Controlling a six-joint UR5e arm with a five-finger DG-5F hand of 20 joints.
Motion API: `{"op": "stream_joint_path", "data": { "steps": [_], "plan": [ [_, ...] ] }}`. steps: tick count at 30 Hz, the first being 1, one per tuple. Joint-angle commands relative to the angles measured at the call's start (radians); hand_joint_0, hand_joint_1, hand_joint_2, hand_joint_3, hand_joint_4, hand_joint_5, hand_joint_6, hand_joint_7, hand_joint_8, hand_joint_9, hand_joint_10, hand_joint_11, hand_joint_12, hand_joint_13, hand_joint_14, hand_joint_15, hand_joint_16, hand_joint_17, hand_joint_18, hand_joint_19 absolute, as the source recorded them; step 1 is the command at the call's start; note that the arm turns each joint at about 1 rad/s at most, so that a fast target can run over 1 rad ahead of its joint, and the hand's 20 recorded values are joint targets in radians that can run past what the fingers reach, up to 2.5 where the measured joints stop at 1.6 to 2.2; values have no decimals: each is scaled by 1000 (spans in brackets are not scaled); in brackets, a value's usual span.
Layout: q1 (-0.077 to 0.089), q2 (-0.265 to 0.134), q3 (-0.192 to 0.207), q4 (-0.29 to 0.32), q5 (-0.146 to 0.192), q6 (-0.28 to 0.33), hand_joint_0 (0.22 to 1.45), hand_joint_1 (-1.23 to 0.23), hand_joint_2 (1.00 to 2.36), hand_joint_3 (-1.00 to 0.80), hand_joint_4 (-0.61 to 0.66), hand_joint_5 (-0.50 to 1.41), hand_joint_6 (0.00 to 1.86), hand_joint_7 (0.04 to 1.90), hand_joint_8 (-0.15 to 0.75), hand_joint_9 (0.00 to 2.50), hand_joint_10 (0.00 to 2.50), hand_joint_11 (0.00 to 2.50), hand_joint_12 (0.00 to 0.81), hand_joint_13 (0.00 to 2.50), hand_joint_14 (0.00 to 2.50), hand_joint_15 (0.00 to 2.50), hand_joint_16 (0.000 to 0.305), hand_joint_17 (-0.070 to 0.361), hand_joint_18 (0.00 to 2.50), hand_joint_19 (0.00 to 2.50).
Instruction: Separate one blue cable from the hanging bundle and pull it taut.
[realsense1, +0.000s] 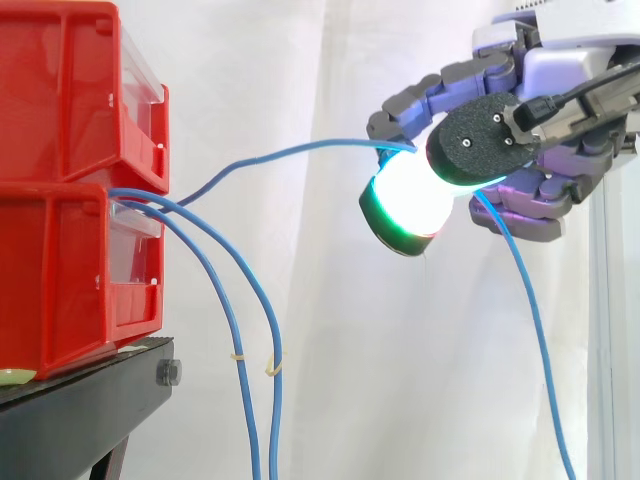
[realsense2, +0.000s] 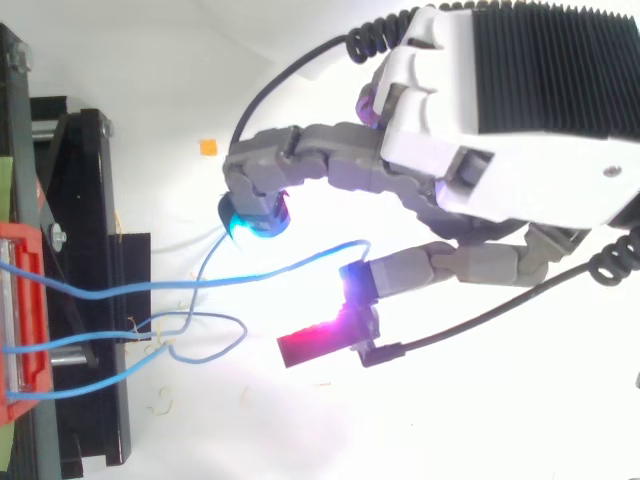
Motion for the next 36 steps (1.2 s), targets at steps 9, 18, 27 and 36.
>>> {"op": "stream_joint_path", "data": {
  "steps": [9, 18, 27, 36],
  "plan": [
    [-11, 0, 0, -64, -33, 256, 740, -744, 1018, -288, 211, 100, 506, 1269, 161, 2367, 0, 2433, 283, 1420, 1158, 1361, 34, 77, 1171, 1438],
    [-22, 0, 0, -65, -53, 290, 741, -743, 1018, -289, 205, 100, 506, 1269, 153, 2365, 0, 2434, 284, 1422, 1162, 1362, 34, 77, 1170, 1438],
    [-37, -1, 0, -79, -88, 368, 740, -744, 1018, -290, 204, 100, 506, 1264, 152, 2365, 1, 2430, 285, 1422, 1161, 1365, 34, 77, 1171, 1437],
    [-63, -4, -11, -74, -145, 442, 739, -745, 1018, -287, 207, 100, 506, 1266, 154, 2362, 1, 2451, 284, 1422, 1162, 1361, 34, 77, 1170, 1438]
  ]
}}
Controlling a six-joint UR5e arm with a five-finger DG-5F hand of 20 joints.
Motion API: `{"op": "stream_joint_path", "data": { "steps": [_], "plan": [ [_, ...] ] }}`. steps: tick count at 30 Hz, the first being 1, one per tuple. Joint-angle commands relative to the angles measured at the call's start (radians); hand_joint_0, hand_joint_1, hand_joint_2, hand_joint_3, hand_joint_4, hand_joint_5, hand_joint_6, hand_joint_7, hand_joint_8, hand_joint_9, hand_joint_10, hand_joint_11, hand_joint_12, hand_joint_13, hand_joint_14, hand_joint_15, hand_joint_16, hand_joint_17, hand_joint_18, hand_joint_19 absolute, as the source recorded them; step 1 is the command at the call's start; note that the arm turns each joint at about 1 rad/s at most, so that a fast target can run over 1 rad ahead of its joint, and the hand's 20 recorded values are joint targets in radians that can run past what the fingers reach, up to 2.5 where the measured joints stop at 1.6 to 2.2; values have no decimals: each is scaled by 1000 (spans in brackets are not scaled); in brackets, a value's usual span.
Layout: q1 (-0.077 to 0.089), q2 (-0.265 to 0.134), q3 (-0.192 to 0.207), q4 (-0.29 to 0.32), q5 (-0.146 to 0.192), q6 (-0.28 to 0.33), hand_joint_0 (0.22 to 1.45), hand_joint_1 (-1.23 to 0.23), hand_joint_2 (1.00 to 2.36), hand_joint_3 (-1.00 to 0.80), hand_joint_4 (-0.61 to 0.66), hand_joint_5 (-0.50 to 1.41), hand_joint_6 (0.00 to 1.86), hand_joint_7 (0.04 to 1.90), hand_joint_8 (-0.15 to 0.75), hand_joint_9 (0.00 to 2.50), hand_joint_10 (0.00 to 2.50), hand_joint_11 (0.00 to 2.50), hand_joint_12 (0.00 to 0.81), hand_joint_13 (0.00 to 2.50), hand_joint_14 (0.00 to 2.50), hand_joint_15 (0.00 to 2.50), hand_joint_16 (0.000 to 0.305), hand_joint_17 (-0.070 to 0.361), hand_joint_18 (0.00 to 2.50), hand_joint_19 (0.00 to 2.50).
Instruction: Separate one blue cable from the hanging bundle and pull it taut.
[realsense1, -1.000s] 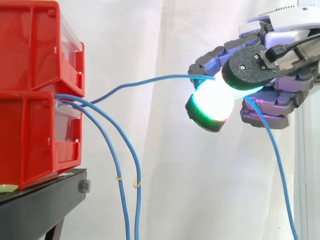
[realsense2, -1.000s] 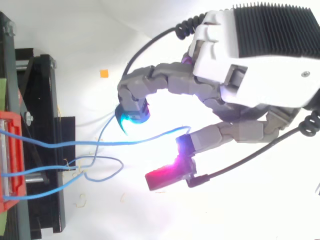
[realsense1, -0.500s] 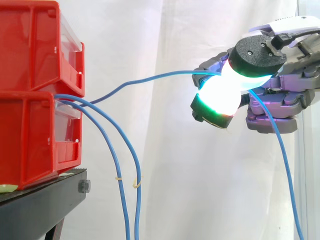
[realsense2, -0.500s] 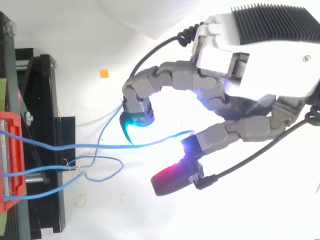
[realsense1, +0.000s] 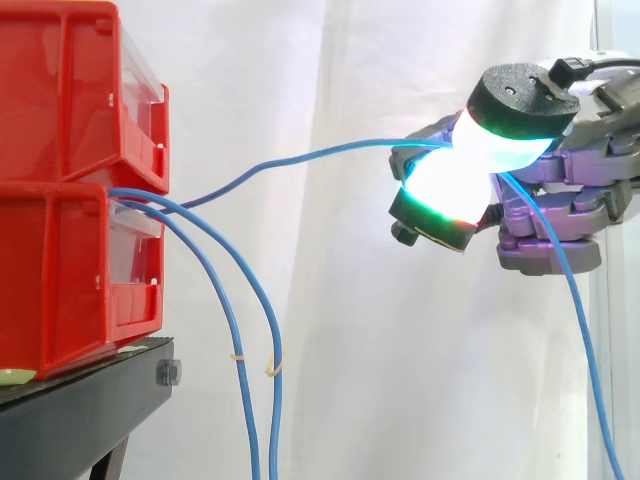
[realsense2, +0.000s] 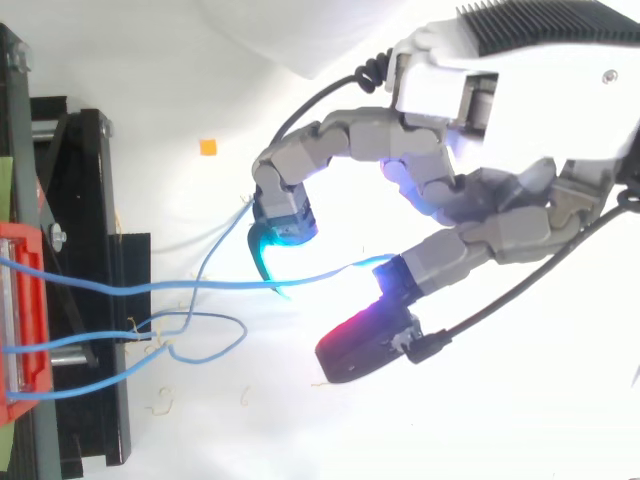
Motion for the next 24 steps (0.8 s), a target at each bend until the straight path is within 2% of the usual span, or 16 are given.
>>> {"op": "stream_joint_path", "data": {
  "steps": [1, 4, 7, 8, 9, 24],
  "plan": [
    [-9, -1, -8, 3, -23, 29, 740, -745, 1018, -290, 214, 99, 507, 1270, 164, 2364, 6, 2426, 285, 1421, 1164, 1360, 34, 77, 1170, 1435],
    [-15, -1, -24, 14, -29, 52, 738, -745, 1018, -288, 206, 99, 506, 1265, 163, 2364, 8, 2431, 285, 1422, 1162, 1363, 34, 77, 1171, 1434],
    [-17, -1, -41, 45, -29, 104, 738, -745, 1018, -288, 205, 100, 506, 1263, 162, 2364, 8, 2429, 282, 1421, 1164, 1360, 34, 77, 1170, 1438],
    [-17, -1, -45, 66, -31, 158, 739, -745, 1018, -291, 206, 99, 507, 1271, 153, 2363, 8, 2427, 285, 1421, 1165, 1365, 34, 77, 1171, 1438],
    [-17, -1, -45, 66, -32, 173, 738, -745, 1018, -290, 208, 99, 507, 1270, 154, 2361, 8, 2444, 285, 1421, 1167, 1360, 34, 77, 1172, 1425],
    [-18, -1, -47, 66, -35, 160, 739, -745, 1018, -296, 201, 99, 506, 1263, 163, 2361, 12, 2443, 284, 1418, 1165, 1373, 35, 78, 1171, 1430]
  ]
}}
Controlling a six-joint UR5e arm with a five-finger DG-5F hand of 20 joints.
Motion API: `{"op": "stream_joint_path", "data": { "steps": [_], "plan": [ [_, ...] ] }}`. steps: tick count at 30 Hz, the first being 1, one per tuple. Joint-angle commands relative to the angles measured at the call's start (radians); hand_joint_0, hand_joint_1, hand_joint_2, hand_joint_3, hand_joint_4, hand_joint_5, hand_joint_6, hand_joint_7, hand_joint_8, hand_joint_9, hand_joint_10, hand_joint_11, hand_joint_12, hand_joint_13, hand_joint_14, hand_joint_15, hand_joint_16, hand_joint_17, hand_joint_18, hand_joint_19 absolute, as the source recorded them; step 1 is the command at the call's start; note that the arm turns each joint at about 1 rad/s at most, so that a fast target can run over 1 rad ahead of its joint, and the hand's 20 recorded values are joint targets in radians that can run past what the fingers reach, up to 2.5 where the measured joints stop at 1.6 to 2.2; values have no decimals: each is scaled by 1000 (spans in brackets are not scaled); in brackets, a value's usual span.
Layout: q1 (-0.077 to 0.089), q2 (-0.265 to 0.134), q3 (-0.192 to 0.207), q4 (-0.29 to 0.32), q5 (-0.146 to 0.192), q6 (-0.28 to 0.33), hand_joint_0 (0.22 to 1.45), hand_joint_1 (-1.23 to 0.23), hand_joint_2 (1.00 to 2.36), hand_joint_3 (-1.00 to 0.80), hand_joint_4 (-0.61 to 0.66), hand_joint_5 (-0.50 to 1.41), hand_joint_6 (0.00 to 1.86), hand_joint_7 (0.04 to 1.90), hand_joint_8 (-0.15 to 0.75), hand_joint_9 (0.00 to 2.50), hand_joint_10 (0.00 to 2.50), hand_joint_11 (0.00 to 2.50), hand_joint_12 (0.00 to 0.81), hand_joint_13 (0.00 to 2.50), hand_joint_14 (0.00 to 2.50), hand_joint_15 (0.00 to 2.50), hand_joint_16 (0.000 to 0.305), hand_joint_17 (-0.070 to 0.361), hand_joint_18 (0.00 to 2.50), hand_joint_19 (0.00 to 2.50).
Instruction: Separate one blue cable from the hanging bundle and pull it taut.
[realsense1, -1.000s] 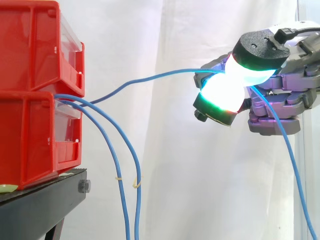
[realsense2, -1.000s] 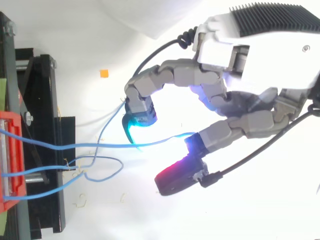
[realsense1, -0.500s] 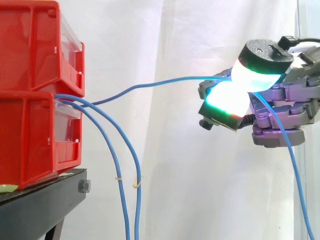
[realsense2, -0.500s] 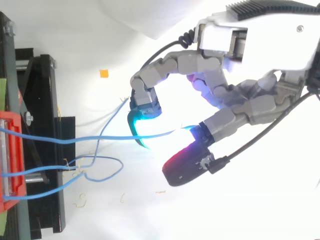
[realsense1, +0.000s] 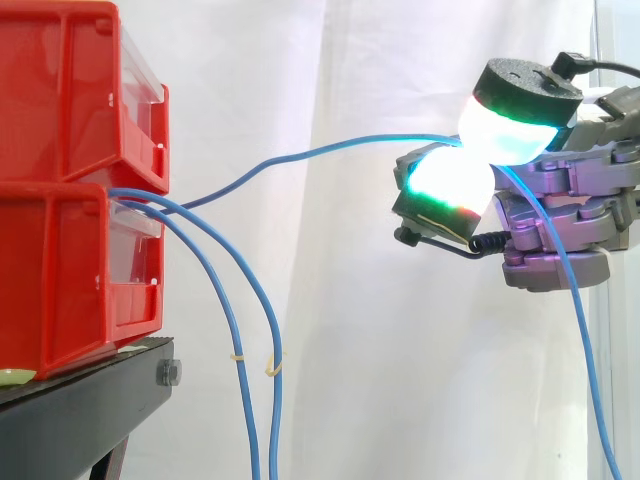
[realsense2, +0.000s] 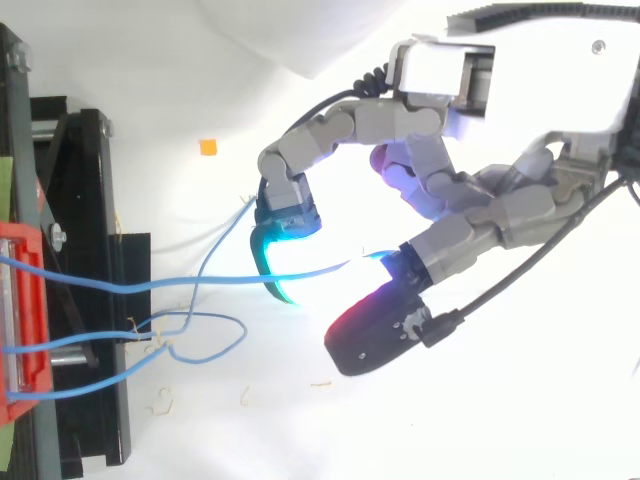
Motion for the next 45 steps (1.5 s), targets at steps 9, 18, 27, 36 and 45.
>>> {"op": "stream_joint_path", "data": {
  "steps": [9, 18, 27, 36, 45],
  "plan": [
    [0, 1, 0, 1, 5, -4, 727, -751, 1017, -311, 174, 98, 506, 1263, 163, 2359, 32, 2407, 286, 1421, 1150, 1388, 34, 77, 1177, 1429],
    [1, 0, 0, 4, 8, -2, 523, -694, 1000, -500, 189, 99, 506, 1253, 174, 2373, 96, 2412, 311, 1438, 1226, 1320, 42, 95, 1231, 1444],
    [1, 0, 0, 4, 5, -2, 397, -428, 1000, -500, 168, 112, 506, 1243, 213, 2459, 4, 2390, 380, 1516, 1288, 1214, 61, 138, 1315, 1198],
    [1, 0, 0, 4, 6, -4, 652, -469, 1000, -500, 0, 134, 503, 1311, 131, 2423, 180, 2436, 286, 1477, 1155, 1357, 35, 78, 1236, 1454],
    [1, 0, 0, 7, 6, -6, 783, -695, 1003, -471, 3, 138, 504, 1320, 148, 2406, 295, 2390, 285, 1472, 1215, 1320, 36, 81, 1239, 1464]
  ]
}}
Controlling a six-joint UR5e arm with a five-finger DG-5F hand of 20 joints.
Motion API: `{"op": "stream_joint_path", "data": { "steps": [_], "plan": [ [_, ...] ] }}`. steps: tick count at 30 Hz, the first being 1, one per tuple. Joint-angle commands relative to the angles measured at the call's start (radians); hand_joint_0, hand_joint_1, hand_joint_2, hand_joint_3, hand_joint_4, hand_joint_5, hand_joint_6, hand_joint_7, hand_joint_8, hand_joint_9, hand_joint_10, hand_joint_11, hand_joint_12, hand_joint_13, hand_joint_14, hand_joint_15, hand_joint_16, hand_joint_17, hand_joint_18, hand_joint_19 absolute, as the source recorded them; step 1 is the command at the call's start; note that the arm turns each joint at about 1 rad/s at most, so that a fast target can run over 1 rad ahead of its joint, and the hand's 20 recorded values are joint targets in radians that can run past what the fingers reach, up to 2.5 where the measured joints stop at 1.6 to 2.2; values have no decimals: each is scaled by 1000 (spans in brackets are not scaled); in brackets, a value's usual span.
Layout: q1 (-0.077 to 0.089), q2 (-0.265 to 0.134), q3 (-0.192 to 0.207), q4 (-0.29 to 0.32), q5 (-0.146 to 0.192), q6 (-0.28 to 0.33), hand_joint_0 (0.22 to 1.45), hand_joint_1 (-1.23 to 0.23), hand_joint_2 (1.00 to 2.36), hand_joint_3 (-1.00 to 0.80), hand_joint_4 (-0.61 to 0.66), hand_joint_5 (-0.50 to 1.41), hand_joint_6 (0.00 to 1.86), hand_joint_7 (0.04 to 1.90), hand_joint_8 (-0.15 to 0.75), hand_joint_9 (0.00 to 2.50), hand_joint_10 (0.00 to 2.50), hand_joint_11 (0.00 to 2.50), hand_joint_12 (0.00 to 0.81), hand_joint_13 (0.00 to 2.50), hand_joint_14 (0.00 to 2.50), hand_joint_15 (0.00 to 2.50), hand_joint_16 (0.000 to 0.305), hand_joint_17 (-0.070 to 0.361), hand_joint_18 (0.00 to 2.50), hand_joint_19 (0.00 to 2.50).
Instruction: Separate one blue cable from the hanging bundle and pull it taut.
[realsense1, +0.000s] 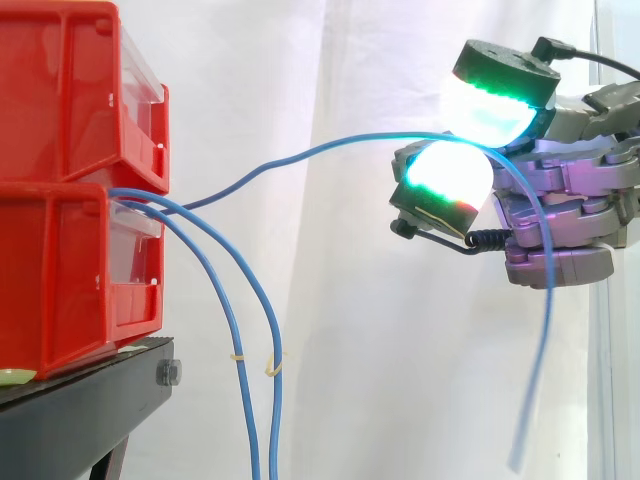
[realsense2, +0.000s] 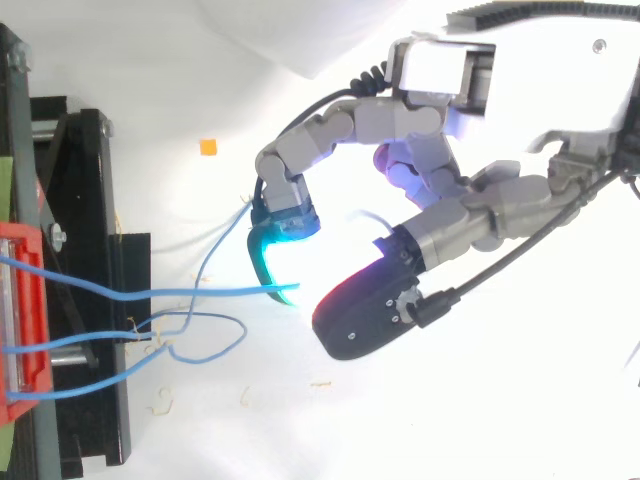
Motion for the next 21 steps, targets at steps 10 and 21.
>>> {"op": "stream_joint_path", "data": {
  "steps": [10, 21],
  "plan": [
    [0, 1, 0, 1, 2, 3, 801, -720, 1010, -402, 3, 139, 504, 1326, 163, 2380, 423, 2338, 292, 1460, 1298, 1283, 36, 80, 1250, 1493],
    [6, 1, 0, 30, -5, 92, 787, -737, 1018, -299, -10, 138, 504, 1335, 181, 2365, 236, 2386, 287, 1434, 1256, 1302, 36, 80, 1240, 1473]
  ]
}}
